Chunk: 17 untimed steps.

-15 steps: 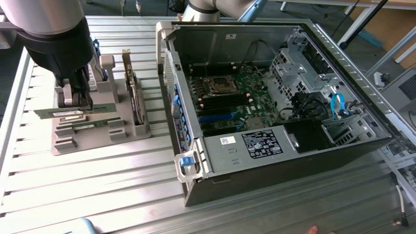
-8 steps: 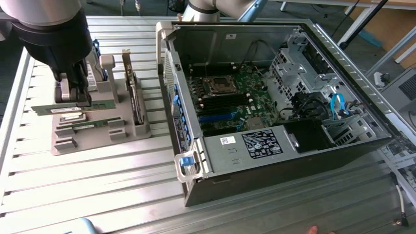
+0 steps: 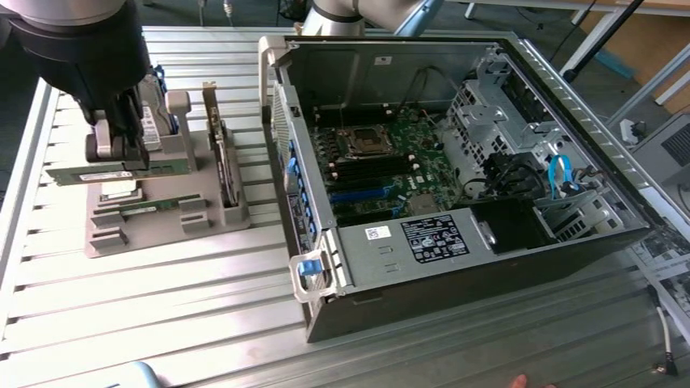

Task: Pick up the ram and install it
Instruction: 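Pick up the ram and move it above insertion slot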

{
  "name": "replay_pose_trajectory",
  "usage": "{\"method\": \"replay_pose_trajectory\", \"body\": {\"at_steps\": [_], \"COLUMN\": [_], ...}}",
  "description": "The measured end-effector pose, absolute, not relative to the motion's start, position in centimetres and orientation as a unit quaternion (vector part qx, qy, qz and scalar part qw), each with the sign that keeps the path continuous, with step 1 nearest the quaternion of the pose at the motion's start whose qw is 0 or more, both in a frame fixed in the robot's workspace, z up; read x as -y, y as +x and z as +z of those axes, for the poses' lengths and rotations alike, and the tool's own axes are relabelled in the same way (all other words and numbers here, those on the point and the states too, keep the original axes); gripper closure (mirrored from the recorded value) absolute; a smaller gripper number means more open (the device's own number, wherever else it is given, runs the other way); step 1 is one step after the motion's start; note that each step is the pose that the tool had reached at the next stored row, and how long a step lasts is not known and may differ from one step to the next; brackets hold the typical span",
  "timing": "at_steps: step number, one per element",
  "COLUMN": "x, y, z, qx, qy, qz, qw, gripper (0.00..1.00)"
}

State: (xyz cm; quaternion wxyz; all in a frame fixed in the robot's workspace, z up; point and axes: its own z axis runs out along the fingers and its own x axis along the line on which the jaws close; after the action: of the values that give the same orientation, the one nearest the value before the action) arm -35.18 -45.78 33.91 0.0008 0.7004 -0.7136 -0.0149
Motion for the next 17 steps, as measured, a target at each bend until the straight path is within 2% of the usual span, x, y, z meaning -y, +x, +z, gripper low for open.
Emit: {"method": "replay_pose_trajectory", "body": {"at_steps": [17], "x": [45.8], "y": [-35.1], "z": [36.4], "qx": [0.714], "qy": [0.7], "qz": [-0.015], "qw": [0.001], "gripper": [0.88]}}
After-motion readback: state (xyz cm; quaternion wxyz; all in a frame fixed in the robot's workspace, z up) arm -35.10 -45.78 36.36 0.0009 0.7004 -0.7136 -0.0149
